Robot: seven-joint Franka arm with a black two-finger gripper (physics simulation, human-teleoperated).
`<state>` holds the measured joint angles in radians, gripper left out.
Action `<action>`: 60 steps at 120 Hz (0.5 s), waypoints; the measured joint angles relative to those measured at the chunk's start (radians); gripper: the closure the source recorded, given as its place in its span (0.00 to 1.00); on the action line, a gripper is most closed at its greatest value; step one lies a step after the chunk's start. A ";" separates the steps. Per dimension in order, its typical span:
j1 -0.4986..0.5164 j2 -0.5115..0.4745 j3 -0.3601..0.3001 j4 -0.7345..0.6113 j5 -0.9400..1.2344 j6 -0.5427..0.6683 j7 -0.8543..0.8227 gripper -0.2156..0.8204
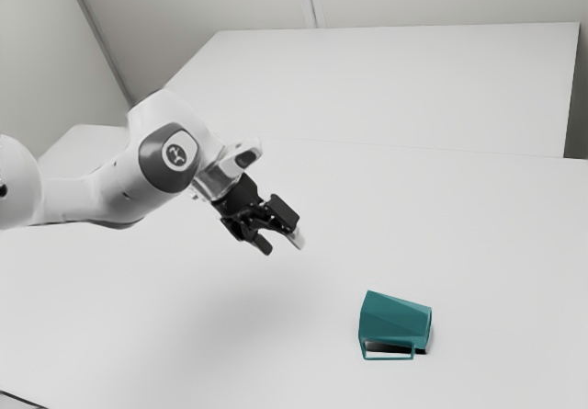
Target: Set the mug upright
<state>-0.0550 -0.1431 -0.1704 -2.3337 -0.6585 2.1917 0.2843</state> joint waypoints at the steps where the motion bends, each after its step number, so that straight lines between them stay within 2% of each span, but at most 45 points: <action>1: 0.000 0.000 -0.005 -0.001 -0.001 0.003 0.000 0.21; 43: -0.001 0.050 -0.136 -0.095 -0.261 0.168 0.065 0.21; 60: -0.009 0.094 -0.153 -0.092 -0.391 0.186 0.157 0.21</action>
<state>-0.0642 -0.0488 -0.3229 -2.4256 -1.0491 2.3774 0.4412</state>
